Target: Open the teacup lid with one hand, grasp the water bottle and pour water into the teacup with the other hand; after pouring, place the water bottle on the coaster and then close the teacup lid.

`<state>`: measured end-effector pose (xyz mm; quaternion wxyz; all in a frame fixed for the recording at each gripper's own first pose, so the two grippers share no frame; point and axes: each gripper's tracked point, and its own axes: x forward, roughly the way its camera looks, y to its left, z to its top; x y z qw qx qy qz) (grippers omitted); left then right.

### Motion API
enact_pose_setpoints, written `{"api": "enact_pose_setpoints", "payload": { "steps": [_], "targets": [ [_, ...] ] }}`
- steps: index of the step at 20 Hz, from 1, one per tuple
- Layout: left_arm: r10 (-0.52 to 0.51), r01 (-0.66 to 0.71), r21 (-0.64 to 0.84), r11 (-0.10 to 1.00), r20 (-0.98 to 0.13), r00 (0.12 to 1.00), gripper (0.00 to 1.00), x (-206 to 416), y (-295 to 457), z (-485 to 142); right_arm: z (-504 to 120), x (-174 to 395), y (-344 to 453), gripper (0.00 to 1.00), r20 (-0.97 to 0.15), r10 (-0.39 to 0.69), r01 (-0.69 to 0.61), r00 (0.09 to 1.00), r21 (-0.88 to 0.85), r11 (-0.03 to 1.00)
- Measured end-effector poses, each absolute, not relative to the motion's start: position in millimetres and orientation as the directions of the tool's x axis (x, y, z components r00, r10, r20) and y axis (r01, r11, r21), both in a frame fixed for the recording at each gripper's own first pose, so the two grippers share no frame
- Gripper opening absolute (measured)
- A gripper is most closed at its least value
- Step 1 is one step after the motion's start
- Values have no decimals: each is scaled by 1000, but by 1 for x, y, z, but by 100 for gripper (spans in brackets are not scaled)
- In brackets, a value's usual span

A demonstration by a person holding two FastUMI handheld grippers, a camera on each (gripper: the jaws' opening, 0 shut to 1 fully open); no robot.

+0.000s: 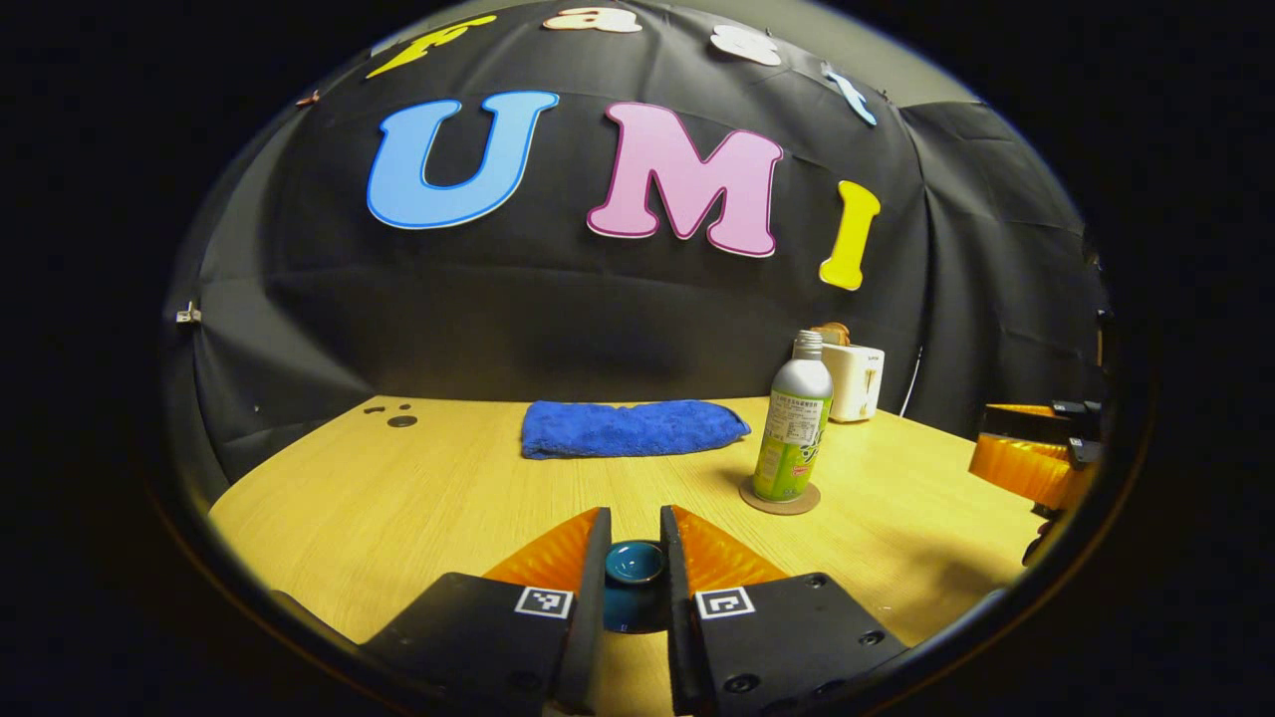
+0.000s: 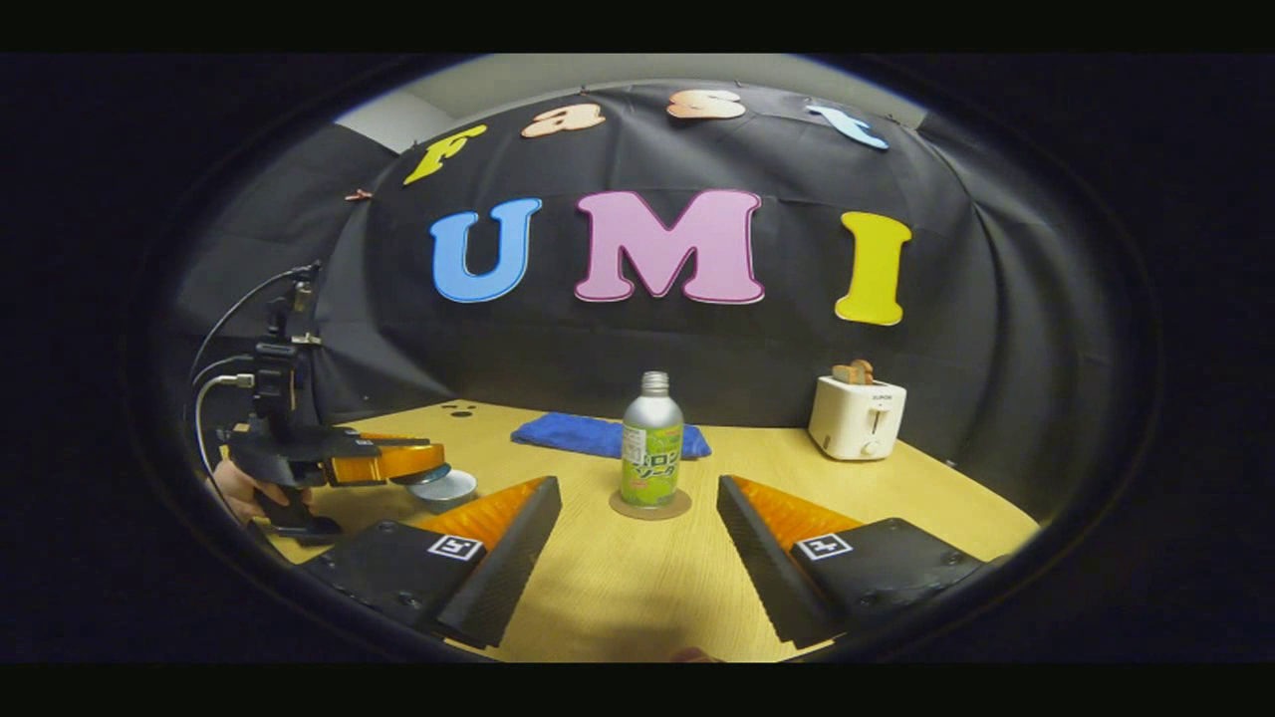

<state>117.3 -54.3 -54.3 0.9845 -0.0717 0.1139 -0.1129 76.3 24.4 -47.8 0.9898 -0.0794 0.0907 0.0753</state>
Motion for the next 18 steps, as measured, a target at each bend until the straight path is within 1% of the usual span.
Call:
{"api": "enact_pose_setpoints", "payload": {
  "steps": [3,6,8,9,10,13,15,16,17,18],
  "targets": [
    [-239,207,-160,965,-225,944,31,123,-59,-62,-58,70,21,98,-194,130,-157,972,-128,979],
    [-222,189,-143,972,-266,938,31,128,-57,-74,-65,67,23,98,-209,148,-163,967,-59,985],
    [-228,193,-148,970,-273,935,31,128,-61,-77,-68,66,22,98,-220,153,-163,963,-27,986],
    [-229,195,-145,970,-275,934,29,128,-62,-79,-71,67,21,98,-225,154,-162,962,-18,987],
    [-228,196,-138,971,-273,935,31,128,-63,-78,-73,66,21,98,-230,155,-162,961,-11,987],
    [-218,197,-103,975,-274,937,33,129,-65,-77,-78,64,22,100,-239,158,-162,958,2,987],
    [-223,204,-99,974,-274,935,35,128,-66,-77,-79,64,23,100,-242,161,-165,957,1,986],
    [-224,204,-100,974,-268,937,31,128,-66,-76,-78,65,22,100,-239,158,-164,958,-5,986],
    [-221,202,-101,974,-261,940,39,128,-65,-74,-78,65,22,100,-236,153,-161,960,-16,987],
    [-229,208,-108,972,-251,940,40,126,-66,-71,-78,66,20,100,-234,148,-158,961,-26,987]
  ]
}}
